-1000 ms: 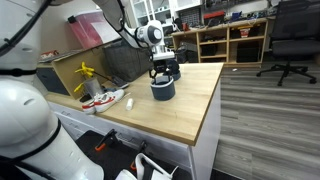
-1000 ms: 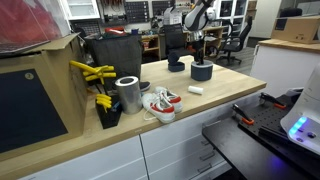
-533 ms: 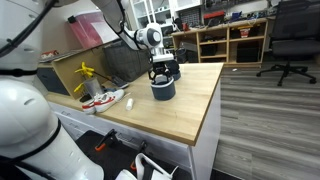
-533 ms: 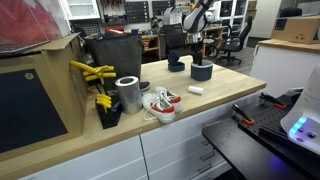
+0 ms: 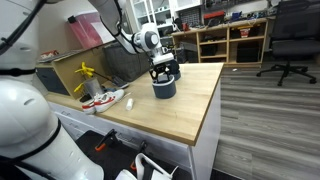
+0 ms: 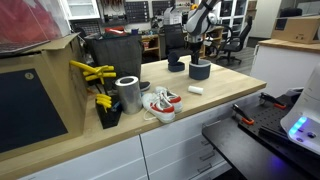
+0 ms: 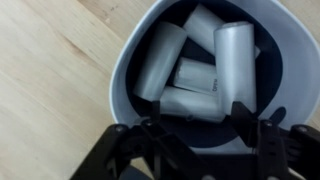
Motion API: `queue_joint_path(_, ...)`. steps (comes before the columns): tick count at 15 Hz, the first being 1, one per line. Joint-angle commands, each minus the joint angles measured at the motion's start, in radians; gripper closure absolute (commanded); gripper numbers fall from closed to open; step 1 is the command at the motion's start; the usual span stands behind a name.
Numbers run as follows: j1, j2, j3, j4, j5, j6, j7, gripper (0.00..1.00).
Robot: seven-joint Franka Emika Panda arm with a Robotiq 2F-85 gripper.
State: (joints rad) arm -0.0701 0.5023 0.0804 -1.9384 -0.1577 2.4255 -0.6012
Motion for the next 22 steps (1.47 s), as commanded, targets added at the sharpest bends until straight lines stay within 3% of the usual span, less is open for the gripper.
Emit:
queue_joint_path(1, -0.019, -0.073, -0.017, -0.121, -0.023, 0.135, 0.004, 0.25)
queue_joint_path(8, -0.091, -0.144, 0.009, -0.208, 0.064, 0.142, -0.035, 0.16)
queue_joint_path(19, -0.064, -0.034, 0.0, -0.102, 0.077, 0.178, 0.023, 0.26)
queue_joint_path(22, -0.083, -0.001, 0.027, -0.049, 0.115, 0.153, 0.014, 0.24)
